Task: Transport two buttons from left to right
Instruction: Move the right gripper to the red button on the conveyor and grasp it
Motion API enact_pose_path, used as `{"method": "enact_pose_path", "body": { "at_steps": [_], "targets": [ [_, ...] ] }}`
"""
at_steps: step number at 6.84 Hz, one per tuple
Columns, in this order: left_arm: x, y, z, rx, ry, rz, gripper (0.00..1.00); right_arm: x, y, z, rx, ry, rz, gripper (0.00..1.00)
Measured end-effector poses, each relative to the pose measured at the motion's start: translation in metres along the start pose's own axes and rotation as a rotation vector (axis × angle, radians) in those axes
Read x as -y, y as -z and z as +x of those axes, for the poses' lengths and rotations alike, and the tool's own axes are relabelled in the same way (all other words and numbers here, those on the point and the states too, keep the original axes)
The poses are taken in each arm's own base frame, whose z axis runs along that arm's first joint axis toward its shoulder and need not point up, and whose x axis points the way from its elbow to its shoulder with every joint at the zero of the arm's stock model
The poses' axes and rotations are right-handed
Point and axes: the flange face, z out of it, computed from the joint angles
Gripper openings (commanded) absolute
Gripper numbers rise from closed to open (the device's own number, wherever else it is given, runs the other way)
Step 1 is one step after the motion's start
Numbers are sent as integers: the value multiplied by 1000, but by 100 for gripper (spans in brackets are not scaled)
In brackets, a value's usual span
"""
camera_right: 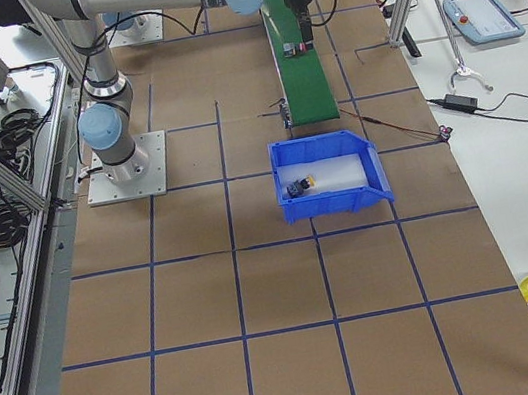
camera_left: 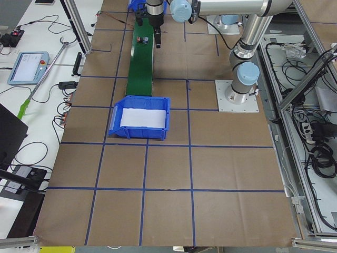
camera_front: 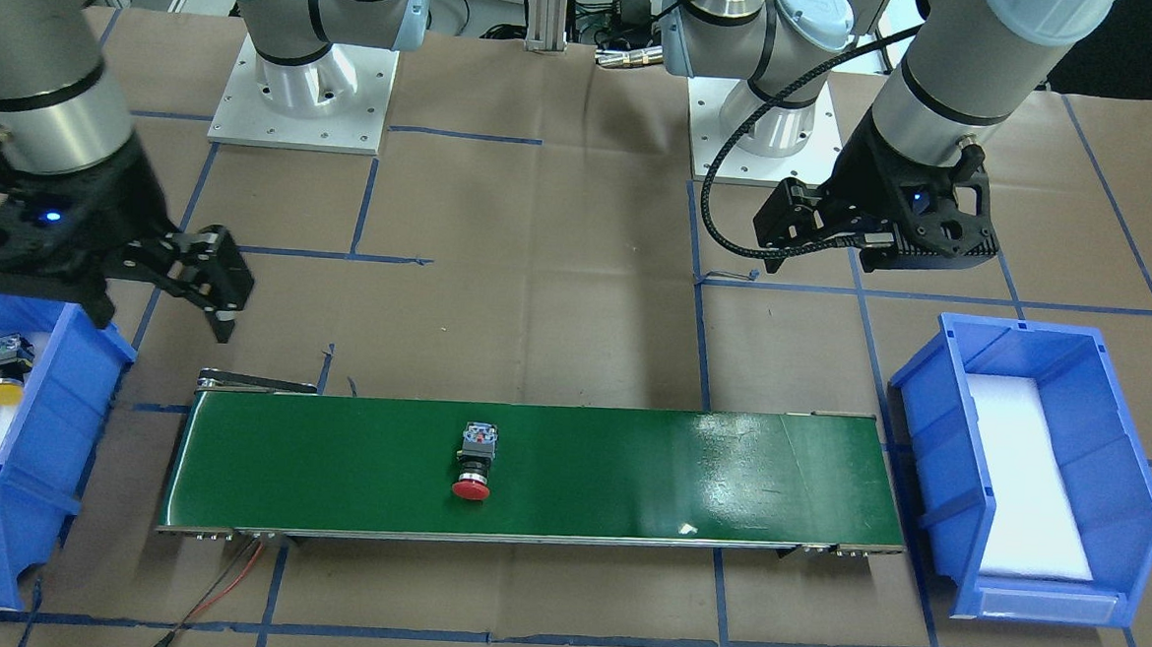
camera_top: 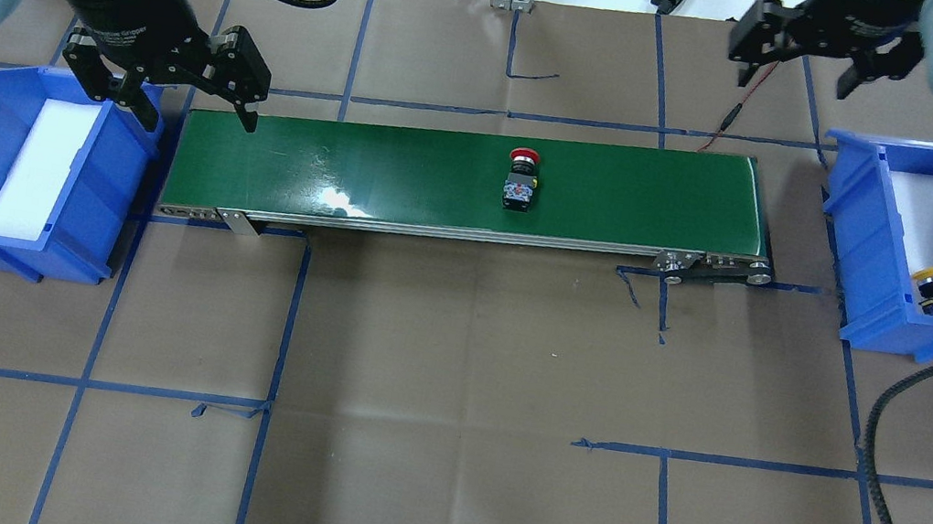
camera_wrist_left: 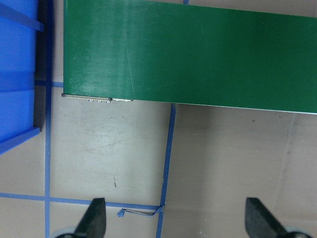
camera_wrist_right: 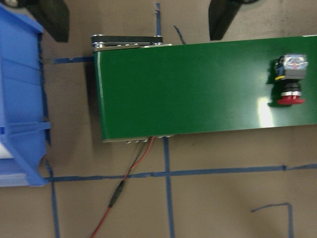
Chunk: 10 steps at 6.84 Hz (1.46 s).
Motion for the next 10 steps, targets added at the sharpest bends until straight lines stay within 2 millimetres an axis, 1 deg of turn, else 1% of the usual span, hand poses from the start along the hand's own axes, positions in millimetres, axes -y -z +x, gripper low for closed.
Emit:
{"method": "enact_pose_path", "body": {
  "at_steps": [1, 2, 4, 5, 10],
  "targets": [
    [0, 0, 0, 0, 0, 0, 100, -9, -8, -30, 8, 28, -18, 100],
    [0, 0, 0, 0, 1, 1, 100, -14, -17, -42, 10, 42, -38, 100],
    [0, 1, 0, 0, 1, 2, 100, -16, -30, -48, 10, 51, -62, 100],
    [0, 1, 0, 0, 1, 2, 100, -14, -42, -49, 9, 51, -79, 100],
    [0, 1, 0, 0, 1, 1, 100, 7, -120, -57, 25, 14, -168, 100]
  ]
}}
